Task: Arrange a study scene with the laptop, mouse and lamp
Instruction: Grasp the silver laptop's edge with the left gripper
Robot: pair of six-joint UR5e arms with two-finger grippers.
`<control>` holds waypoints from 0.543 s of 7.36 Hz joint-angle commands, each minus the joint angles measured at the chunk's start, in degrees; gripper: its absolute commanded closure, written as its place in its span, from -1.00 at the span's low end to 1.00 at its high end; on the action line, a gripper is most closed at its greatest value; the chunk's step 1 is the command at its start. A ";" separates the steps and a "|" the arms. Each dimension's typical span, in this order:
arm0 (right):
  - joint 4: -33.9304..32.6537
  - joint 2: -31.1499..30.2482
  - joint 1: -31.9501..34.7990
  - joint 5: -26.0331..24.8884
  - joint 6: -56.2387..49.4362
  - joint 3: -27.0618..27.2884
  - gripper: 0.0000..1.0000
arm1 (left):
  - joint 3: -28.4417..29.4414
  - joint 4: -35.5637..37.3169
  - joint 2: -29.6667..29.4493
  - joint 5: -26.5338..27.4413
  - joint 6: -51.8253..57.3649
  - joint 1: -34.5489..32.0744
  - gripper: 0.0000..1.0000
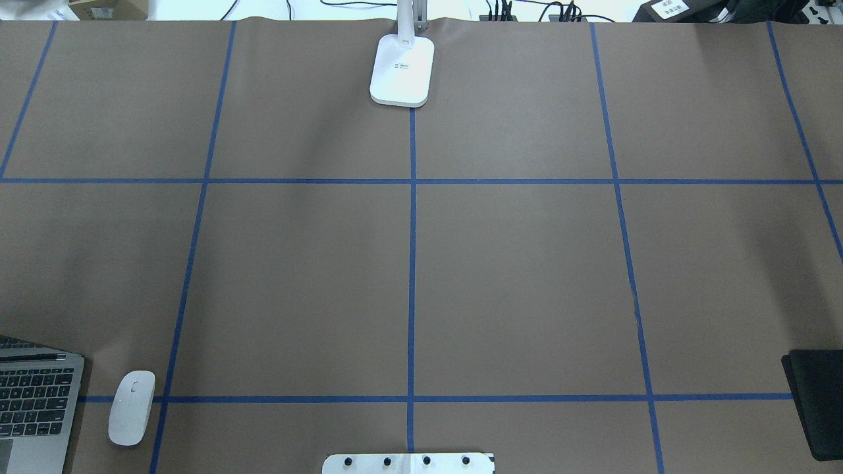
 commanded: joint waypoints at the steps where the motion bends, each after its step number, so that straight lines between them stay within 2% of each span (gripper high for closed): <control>1: 0.00 0.01 0.00 0.40 0.01 0.10 -1.00 | 0.29 -6.78 -0.18 -2.06 -9.58 4.34 -0.99; 2: 0.00 0.01 0.00 0.32 0.01 0.10 -1.00 | 0.55 -10.23 -0.18 -2.15 -13.72 5.77 -0.99; 4: 0.00 0.01 0.00 0.40 0.01 0.10 -1.00 | 0.47 -11.57 -0.09 -2.24 -14.91 7.80 -0.99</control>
